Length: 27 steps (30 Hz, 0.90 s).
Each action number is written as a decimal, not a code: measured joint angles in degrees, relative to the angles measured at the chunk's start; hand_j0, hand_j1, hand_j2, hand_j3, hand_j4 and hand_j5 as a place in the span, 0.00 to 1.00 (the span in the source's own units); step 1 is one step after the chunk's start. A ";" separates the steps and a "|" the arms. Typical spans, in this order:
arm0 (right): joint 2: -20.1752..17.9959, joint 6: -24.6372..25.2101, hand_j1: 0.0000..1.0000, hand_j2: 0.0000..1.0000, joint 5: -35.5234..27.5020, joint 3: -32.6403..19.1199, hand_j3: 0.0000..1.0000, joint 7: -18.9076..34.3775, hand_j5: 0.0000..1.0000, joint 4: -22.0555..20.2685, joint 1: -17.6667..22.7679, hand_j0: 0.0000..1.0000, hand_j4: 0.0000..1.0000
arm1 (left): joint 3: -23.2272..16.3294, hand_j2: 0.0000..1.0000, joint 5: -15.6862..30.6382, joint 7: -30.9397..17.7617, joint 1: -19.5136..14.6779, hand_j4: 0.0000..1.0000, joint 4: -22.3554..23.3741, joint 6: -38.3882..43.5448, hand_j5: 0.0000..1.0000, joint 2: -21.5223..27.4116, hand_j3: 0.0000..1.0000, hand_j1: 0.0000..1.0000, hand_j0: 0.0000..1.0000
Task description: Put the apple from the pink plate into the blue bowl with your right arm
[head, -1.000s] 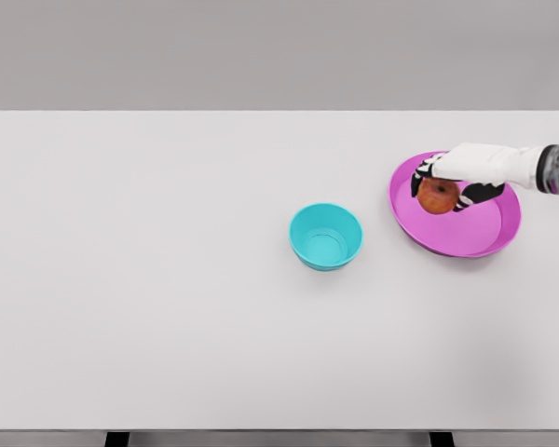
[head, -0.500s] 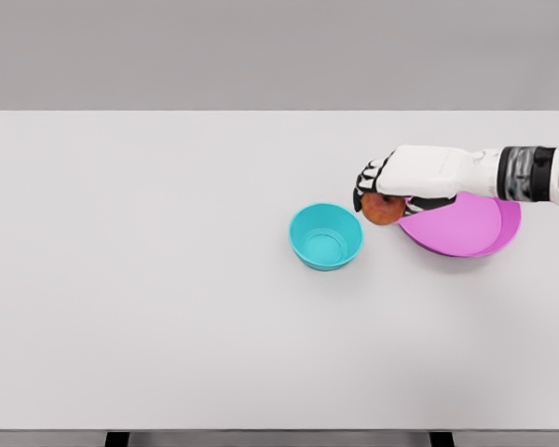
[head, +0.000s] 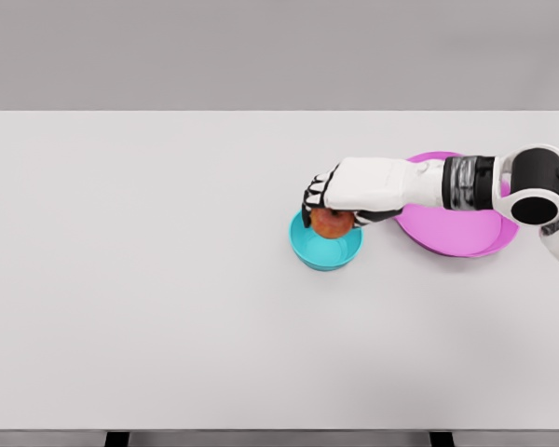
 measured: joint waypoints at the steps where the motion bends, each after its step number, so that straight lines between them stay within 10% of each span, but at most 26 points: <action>1: 0.36 0.08 0.44 0.44 0.26 0.20 0.44 0.00 0.44 0.19 0.00 0.44 0.44 | 0.00 1.00 0.00 0.00 0.00 1.00 0.00 0.00 1.00 0.00 1.00 1.00 1.00; 2: 0.63 0.14 0.49 0.49 0.45 0.34 0.49 0.00 0.49 0.34 0.00 0.49 0.49 | 0.00 1.00 0.00 0.00 0.00 1.00 0.00 0.00 1.00 0.00 1.00 1.00 1.00; 4: 0.93 0.61 1.00 1.00 0.65 0.41 1.00 0.00 1.00 0.81 -0.09 1.00 1.00 | 0.00 1.00 0.00 0.00 0.00 1.00 0.00 0.00 1.00 0.00 1.00 1.00 1.00; 14: -0.54 2.21 1.00 1.00 0.60 -2.49 1.00 0.00 1.00 -0.14 0.17 1.00 1.00 | 0.00 1.00 -0.01 0.00 -0.09 1.00 0.00 0.00 1.00 0.00 1.00 1.00 1.00; 27: -6.09 0.95 1.00 1.00 -4.56 -36.41 1.00 0.00 1.00 3.15 18.45 1.00 1.00 | 0.00 1.00 0.00 0.00 -0.09 1.00 -0.01 0.00 1.00 0.00 1.00 1.00 1.00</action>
